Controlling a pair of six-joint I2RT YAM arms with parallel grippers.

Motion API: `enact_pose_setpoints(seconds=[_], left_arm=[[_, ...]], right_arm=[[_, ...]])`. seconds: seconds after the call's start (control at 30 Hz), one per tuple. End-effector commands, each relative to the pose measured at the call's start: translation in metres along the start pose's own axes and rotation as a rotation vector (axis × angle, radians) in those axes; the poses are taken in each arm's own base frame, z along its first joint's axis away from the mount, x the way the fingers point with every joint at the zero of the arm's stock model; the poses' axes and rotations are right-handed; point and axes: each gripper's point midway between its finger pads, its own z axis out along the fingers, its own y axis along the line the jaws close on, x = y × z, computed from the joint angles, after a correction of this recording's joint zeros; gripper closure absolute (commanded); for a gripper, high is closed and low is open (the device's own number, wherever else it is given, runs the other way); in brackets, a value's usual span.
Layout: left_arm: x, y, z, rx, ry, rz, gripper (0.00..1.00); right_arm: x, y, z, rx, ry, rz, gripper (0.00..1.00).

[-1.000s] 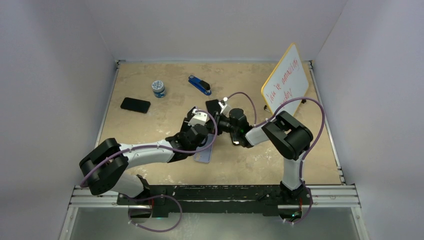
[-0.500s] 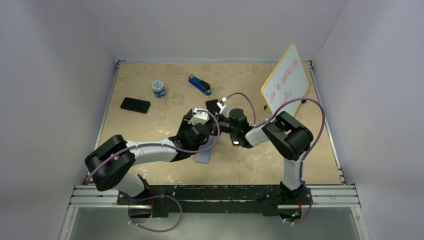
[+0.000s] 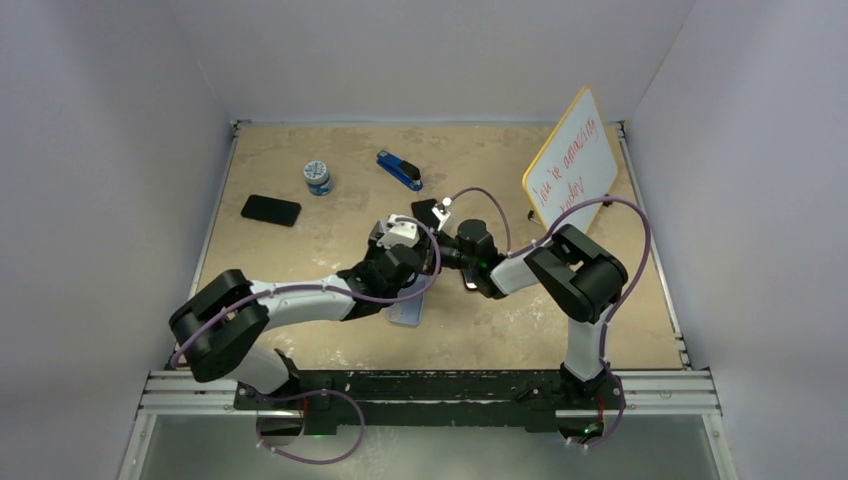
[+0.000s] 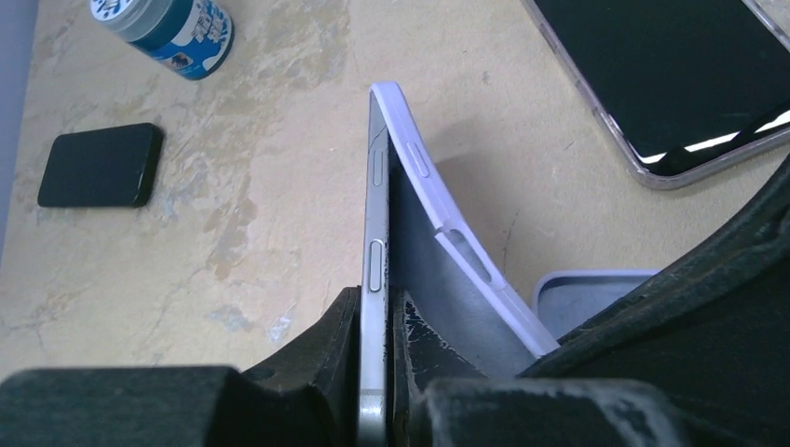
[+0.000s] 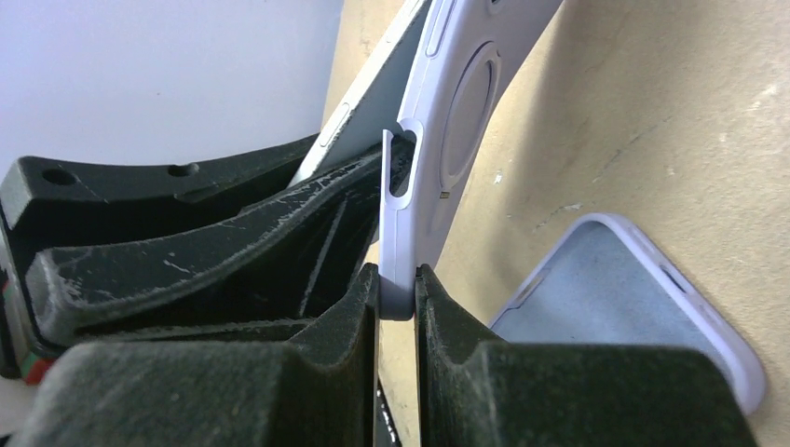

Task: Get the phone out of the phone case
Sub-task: Remove the phone case from the phone, then place the phone at the center of the board.

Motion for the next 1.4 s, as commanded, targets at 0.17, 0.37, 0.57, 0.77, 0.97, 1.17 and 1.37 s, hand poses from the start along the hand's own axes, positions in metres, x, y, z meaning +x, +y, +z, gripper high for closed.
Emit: enact_pose_setpoints(seconds=[0.17,0.37,0.57,0.77,0.97,1.17,1.37], left_arm=[[-0.028,0.018,-0.034,0.08,0.033,-0.129,1.0],[-0.029,0.026,-0.051,0.097,0.102,-0.171,1.0],[-0.05,0.055,-0.067,0.013,0.125,-0.19,1.0],[-0.077,0.095,-0.077,-0.088,0.135,-0.155,1.0],[-0.057,0.147,-0.039,-0.214,0.269,-0.114,1.0],[-0.026,0.195,0.008,-0.35,0.422,-0.06,1.0],[0.012,0.225,0.052,-0.467,0.571,-0.017,1.0]], right_arm=[[-0.016,0.015,0.002,-0.006,-0.059,-0.081,1.0],[-0.018,-0.001,0.004,0.066,-0.066,-0.106,1.0],[-0.015,-0.009,0.004,0.086,-0.051,-0.109,1.0],[-0.013,-0.01,0.004,0.09,-0.034,-0.127,1.0],[-0.008,-0.007,0.0,0.08,-0.006,-0.153,1.0],[0.0,0.001,-0.003,0.009,0.014,-0.192,1.0],[0.004,-0.001,-0.005,-0.018,0.004,-0.204,1.0]])
